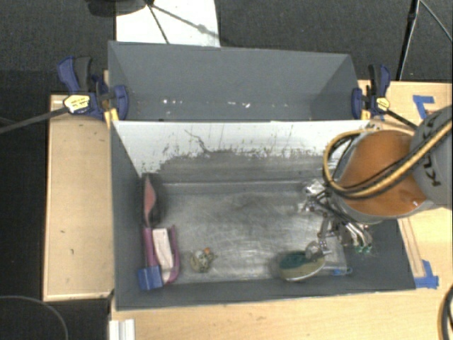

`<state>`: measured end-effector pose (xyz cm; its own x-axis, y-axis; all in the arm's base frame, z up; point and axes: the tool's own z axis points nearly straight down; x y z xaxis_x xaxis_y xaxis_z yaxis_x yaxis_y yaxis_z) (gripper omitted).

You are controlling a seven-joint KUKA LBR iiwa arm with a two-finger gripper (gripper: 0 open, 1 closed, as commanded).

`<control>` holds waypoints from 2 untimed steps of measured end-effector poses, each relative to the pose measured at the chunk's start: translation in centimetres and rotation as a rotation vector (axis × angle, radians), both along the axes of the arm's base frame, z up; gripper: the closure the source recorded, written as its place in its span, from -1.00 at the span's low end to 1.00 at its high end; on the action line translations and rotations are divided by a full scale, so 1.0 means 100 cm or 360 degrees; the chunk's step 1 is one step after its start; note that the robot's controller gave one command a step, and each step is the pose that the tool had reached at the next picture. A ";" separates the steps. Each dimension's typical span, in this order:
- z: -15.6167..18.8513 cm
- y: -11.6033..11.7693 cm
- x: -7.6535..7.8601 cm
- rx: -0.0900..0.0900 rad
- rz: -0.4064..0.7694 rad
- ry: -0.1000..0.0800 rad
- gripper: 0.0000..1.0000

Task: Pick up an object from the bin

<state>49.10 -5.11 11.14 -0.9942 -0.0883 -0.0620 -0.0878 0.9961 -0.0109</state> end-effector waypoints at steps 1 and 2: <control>-0.015 0.007 0.005 0.0001 -0.0065 -0.0007 -1.00; -0.026 0.020 0.010 -0.0008 -0.0024 -0.0008 -1.00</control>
Offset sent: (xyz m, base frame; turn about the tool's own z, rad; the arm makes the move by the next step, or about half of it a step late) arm -0.0128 0.0205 -0.0414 0.0468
